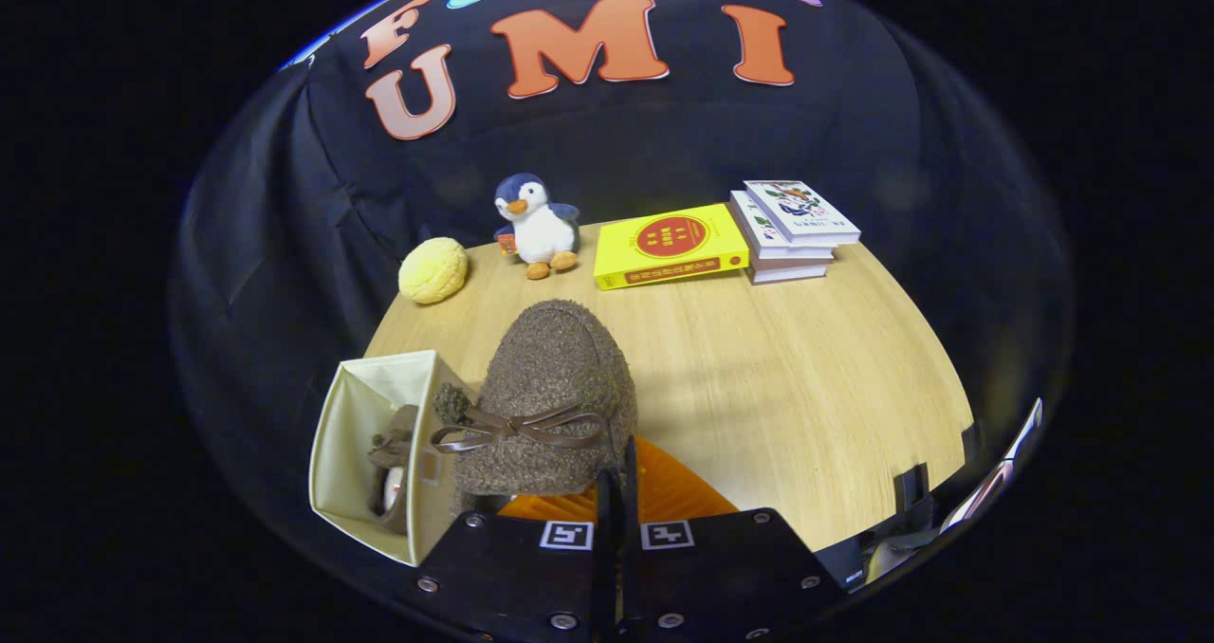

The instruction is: Open the storage box then place both shoes into the box .Put the left shoe in first, then the right shoe, with the right side of both shoes facing outward in a uniform manner.

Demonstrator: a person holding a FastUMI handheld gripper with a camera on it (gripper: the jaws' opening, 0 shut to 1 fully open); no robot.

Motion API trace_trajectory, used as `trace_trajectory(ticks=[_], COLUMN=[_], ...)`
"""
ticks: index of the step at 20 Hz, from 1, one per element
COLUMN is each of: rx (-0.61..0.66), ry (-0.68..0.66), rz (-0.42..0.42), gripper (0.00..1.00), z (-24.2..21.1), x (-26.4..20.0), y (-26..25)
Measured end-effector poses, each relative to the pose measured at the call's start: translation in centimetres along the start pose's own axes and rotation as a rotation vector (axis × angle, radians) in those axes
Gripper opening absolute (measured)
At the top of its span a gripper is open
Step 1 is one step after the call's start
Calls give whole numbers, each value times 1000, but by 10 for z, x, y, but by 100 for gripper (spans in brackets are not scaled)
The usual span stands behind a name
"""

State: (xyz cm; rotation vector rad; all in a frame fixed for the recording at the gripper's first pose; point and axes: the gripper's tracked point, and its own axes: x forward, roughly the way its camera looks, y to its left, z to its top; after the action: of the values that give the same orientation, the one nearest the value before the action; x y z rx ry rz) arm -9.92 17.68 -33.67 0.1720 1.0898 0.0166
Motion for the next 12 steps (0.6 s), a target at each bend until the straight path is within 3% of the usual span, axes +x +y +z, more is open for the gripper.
trace_trajectory(ticks=[7,12], rx=[-87,-155], ry=[23,54], rz=[89,110], gripper=[4,4], z=[-1,-13], x=[0,15], y=[114,164])
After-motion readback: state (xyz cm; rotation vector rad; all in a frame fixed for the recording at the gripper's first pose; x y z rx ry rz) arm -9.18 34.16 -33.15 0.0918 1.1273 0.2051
